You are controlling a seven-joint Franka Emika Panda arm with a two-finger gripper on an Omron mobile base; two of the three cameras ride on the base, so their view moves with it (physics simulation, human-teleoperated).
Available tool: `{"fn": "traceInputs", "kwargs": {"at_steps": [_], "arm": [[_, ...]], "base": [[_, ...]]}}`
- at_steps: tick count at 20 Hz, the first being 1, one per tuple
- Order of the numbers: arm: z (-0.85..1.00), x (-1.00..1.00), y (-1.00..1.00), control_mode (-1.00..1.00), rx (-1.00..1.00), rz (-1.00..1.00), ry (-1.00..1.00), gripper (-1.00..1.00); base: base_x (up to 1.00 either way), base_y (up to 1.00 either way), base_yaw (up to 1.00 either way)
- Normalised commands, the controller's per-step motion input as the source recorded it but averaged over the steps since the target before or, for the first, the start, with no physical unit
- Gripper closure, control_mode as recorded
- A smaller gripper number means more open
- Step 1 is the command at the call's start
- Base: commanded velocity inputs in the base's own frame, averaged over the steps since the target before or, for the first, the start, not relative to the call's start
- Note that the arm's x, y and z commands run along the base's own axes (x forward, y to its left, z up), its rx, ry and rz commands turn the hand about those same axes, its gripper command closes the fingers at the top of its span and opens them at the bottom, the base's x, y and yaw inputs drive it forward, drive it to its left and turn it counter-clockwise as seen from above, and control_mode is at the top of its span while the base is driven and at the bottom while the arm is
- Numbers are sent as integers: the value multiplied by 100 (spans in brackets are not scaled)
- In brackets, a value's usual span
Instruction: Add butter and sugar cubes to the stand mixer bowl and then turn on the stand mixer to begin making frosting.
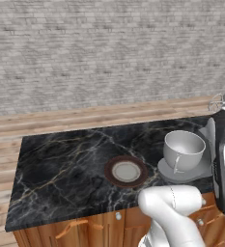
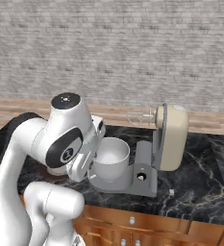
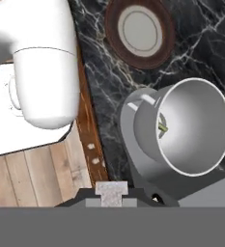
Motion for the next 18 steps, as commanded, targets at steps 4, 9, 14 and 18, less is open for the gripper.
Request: {"fn": "traceInputs", "kwargs": {"at_steps": [4,9,14,18], "arm": [[30,50,63,-100,-16,0,11,100],[2,51,18,-100,-10,0,13,100],[-13,47,0,-100,-5,0,12,100],[-29,47,0,-100,-2,1,13,100]], "base": [[0,0,0],[0,0,0],[0,0,0],[0,0,0]]}}
